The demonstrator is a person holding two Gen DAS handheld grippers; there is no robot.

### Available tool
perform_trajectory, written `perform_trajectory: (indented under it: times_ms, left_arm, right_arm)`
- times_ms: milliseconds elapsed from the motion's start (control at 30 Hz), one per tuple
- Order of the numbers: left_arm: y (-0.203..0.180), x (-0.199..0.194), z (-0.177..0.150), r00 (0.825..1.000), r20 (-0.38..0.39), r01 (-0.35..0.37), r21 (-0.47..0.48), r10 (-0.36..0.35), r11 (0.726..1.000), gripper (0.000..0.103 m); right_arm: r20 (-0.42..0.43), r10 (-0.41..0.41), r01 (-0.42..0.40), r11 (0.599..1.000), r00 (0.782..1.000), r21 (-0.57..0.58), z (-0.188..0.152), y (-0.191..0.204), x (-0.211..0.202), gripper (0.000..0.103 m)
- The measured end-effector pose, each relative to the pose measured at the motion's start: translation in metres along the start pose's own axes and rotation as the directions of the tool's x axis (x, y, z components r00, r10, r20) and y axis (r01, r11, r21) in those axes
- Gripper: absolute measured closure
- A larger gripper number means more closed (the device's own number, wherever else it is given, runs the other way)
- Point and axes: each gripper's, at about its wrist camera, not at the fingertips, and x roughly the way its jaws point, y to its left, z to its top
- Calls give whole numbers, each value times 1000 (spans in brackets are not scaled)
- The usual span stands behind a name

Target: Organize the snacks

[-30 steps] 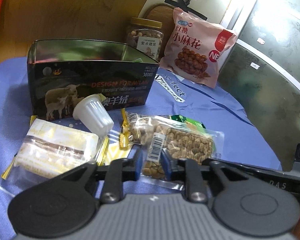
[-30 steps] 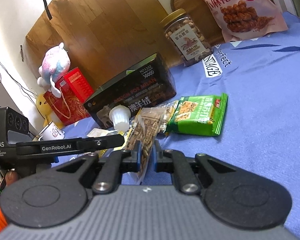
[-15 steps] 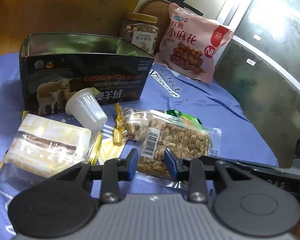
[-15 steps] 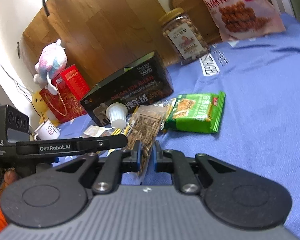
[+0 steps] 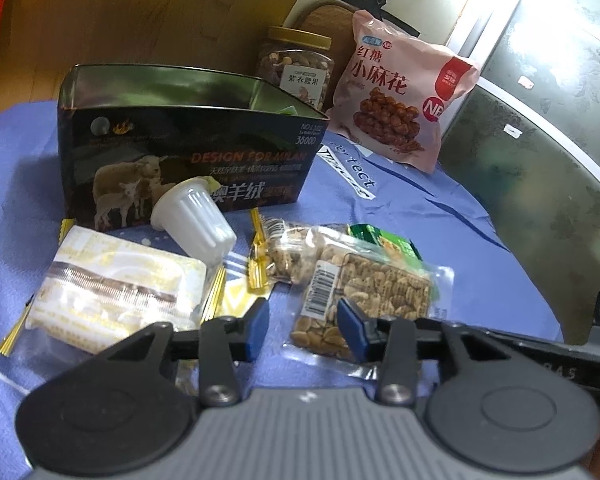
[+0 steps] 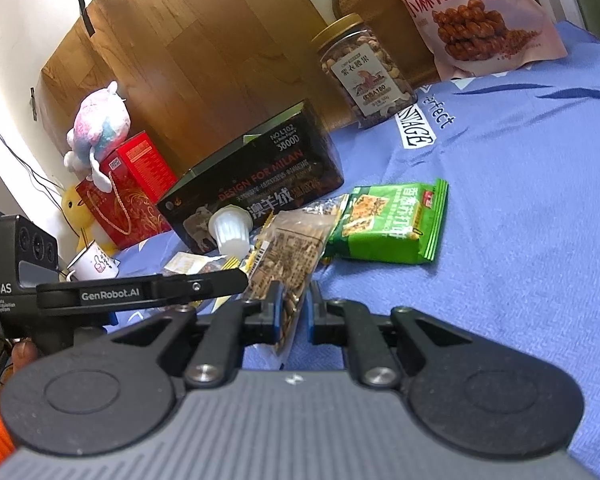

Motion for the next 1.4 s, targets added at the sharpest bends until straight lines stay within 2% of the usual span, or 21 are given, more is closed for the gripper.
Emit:
perform_trajectory:
  times_ms: [200,300,467,533,567,633,700,800,933,1100,1133,1200,1267,1400]
  left_arm:
    - [2,-2,0,1000,4,-1,-8,1,1000,64]
    - [4,-1,1,1000,-2,1,-10,-1,1000,64]
    - [-5,6,-1,1000,-17,9,43,-8,999,63]
    - [-10,8,-5,1000,-7,-7,80,8,997,63]
    - [-10,6,-6,1000,-3,-6,82,6,997,64]
    - [-7,1,-6,998,-5,56,62,-56,996,65]
    - [-7,-2,-7,996,-8,88,45,-87,995,64]
    - [-5,-6,-8,997,-8,72,43,-71,996,61]
    - [12,-13,-4,1000,2,31,-30,-31,999,55]
    - [28,-16,-3,996,-12,87,-94,-88,992,54]
    - [28,-15,-3,996,-15,91,-95,-93,991,54]
    - [28,-10,0,993,-19,118,-107,-120,987,44]
    - [26,-6,1,988,-18,148,-119,-151,982,39]
    - [14,1,3,982,-21,184,-84,-187,979,40]
  right_arm:
    - [-11,-7,7,1000,1000,4,1,-1,1,84]
    - [-11,-11,11,1000,1000,24,0,-5,3,70]
    - [-43,39,-36,997,998,73,-3,-9,12,70]
    - [-54,42,-39,997,998,63,-1,-6,16,80]
    - [-57,43,-39,998,997,58,-1,-4,16,81]
    - [-49,36,-34,999,998,36,-1,1,13,83]
    - [-39,53,-52,998,998,45,-1,1,10,86]
    - [-39,77,-74,994,996,81,0,-1,9,87]
    - [-45,87,-80,987,995,140,1,-8,9,88]
    - [-11,127,-123,976,992,180,6,-14,-2,91]
    - [-7,146,-142,970,989,199,7,-16,-2,91]
    - [-12,187,-177,947,982,268,7,-26,2,92]
    - [-22,233,-210,909,972,359,5,-37,8,92]
    - [-4,340,-287,801,941,526,-1,-54,16,92]
